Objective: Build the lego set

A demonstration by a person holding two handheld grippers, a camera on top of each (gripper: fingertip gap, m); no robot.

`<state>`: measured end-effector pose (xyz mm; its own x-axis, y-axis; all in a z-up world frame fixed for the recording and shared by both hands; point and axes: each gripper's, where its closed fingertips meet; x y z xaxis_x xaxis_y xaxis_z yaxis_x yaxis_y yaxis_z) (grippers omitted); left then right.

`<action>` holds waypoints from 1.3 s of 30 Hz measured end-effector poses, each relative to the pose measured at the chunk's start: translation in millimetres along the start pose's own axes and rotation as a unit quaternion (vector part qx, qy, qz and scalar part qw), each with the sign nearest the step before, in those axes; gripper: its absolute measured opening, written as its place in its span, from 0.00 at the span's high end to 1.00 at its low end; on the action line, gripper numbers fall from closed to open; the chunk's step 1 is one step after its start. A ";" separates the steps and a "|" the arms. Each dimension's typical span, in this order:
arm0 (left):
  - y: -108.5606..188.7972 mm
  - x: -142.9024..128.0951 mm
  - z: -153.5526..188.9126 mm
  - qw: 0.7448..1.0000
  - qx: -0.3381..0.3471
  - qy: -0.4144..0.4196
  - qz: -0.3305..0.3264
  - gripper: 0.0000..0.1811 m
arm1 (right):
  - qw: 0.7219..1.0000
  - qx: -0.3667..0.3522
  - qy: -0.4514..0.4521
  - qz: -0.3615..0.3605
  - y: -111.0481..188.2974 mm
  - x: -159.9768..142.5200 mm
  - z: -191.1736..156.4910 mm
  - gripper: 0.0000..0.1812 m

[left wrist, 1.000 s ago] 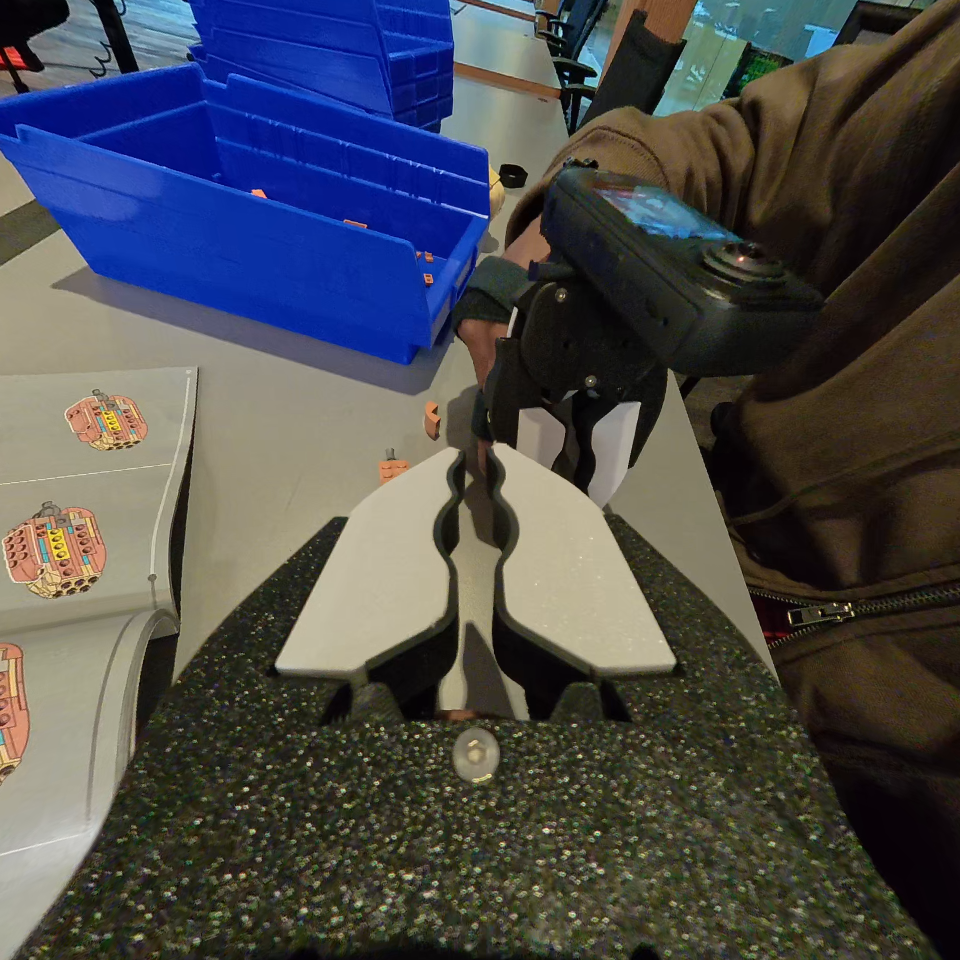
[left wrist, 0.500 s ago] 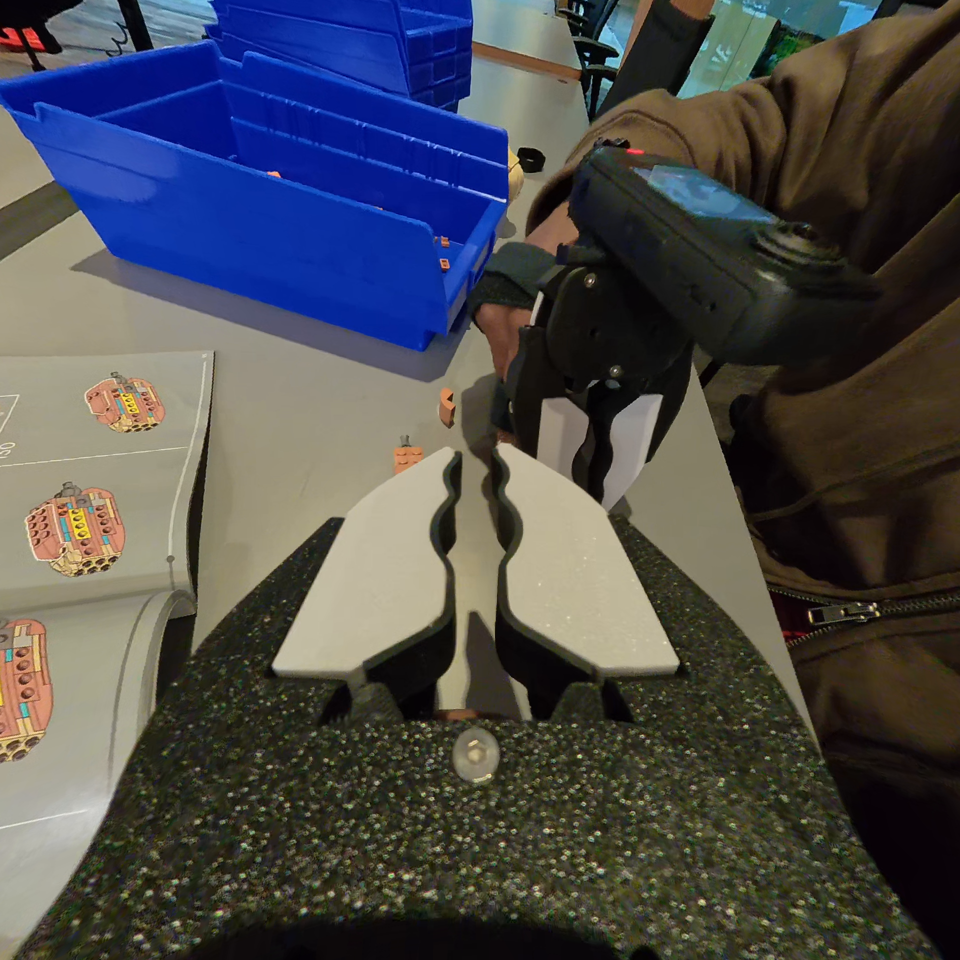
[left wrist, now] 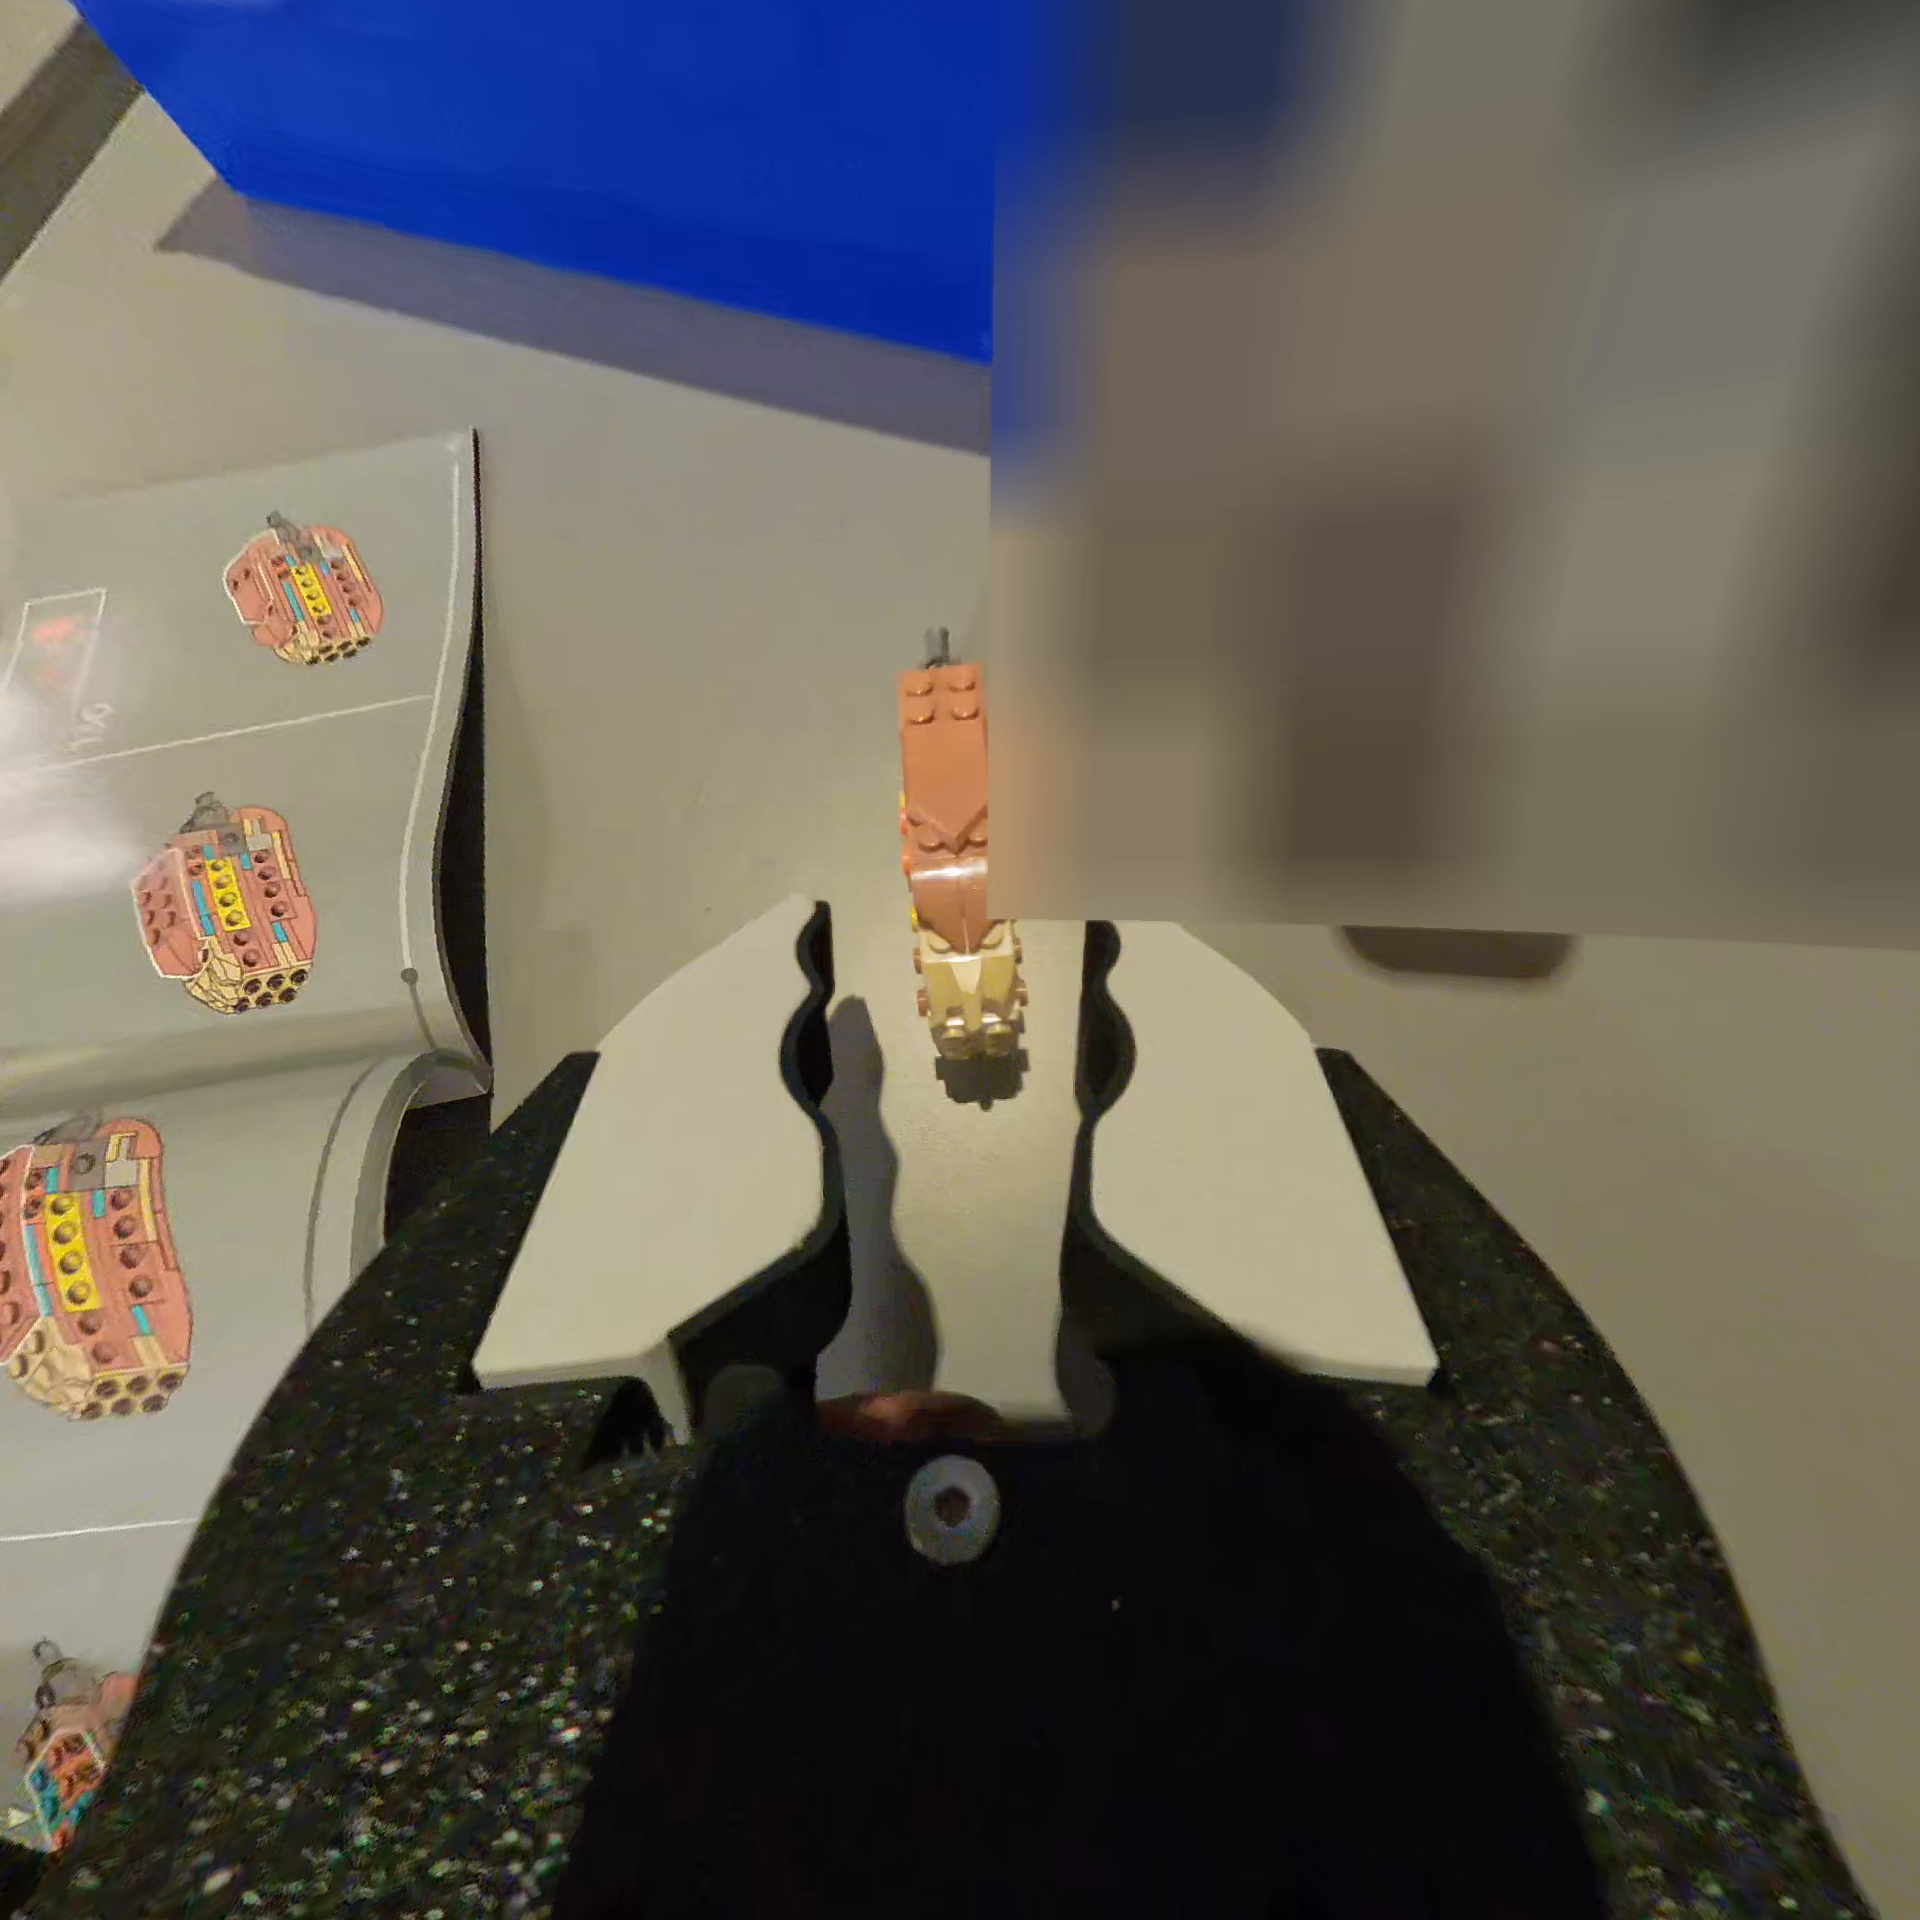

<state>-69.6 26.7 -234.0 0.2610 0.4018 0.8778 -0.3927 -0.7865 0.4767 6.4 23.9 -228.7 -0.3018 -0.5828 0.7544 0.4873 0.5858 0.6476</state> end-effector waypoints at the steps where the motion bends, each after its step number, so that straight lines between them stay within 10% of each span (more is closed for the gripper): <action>1: -4.2 -4.4 -1.2 1.000 0.006 -0.005 -0.010 0.75 | 1.000 -0.006 -0.001 0.003 1.7 0.0 2.8 0.91; 39: -24.6 4.9 15.3 0.997 -0.036 -0.045 0.042 0.88 | 0.997 -0.073 0.015 -0.021 12.2 17.3 52.1 0.91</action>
<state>-45.2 40.9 -242.2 0.3004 0.2898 0.9087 -0.4773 -0.7792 0.4063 -35.6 50.3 -202.1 -0.2997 -0.6231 0.7224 0.5904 0.4737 0.6535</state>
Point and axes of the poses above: each gripper's, where its closed fingertips meet, y back along the fingers, x out of its top, z = x × y across the jaws, and after that the axes turned 11 degrees about z, right-handed
